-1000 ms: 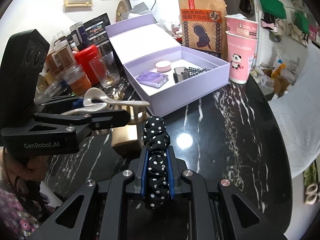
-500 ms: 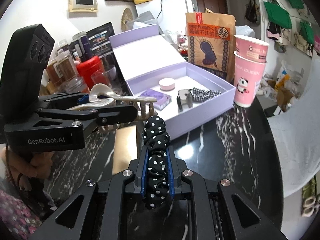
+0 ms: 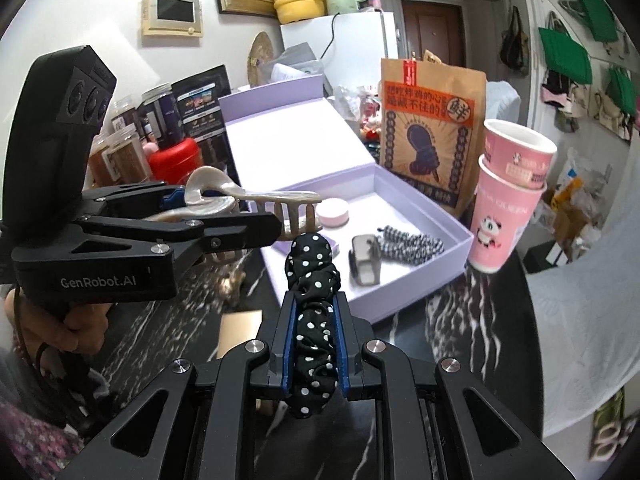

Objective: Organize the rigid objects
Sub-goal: 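Lift the wavy ornament and polka-dot scrunchie and carry them toward the lavender box, then lower the wavy ornament and polka-dot scrunchie into the lavender box with both tools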

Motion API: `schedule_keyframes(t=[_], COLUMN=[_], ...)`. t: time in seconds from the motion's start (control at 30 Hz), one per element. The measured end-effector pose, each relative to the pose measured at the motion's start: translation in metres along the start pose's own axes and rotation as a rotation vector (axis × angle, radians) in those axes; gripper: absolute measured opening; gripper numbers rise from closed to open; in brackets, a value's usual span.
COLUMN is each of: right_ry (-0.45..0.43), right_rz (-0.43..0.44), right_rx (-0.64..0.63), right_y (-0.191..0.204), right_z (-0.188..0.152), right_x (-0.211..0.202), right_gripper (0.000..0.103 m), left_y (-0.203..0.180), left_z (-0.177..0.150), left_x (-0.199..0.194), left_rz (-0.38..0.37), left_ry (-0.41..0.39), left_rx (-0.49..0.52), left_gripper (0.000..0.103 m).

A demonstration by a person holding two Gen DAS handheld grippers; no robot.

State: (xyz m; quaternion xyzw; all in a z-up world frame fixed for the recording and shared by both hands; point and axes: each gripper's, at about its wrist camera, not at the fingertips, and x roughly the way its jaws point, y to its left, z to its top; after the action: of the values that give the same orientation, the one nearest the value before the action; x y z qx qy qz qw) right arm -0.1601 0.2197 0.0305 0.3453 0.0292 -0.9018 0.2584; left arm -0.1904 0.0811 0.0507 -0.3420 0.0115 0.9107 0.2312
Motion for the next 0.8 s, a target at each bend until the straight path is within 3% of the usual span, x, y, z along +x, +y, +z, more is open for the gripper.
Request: schedule_keyframes(t=[0.8], right_ry=[-0.016], right_rz=[-0.037], right_rx=[-0.016], right_y=[-0.046], right_z=[0.048], right_x=[0.051], right_gripper=[0.017], left_y=[0.036], left_z=[0.051], left_x=[0.065], left_rz=[0.053], left_ry=[0.008], left_rx=[0.010], left_gripper=[0.055])
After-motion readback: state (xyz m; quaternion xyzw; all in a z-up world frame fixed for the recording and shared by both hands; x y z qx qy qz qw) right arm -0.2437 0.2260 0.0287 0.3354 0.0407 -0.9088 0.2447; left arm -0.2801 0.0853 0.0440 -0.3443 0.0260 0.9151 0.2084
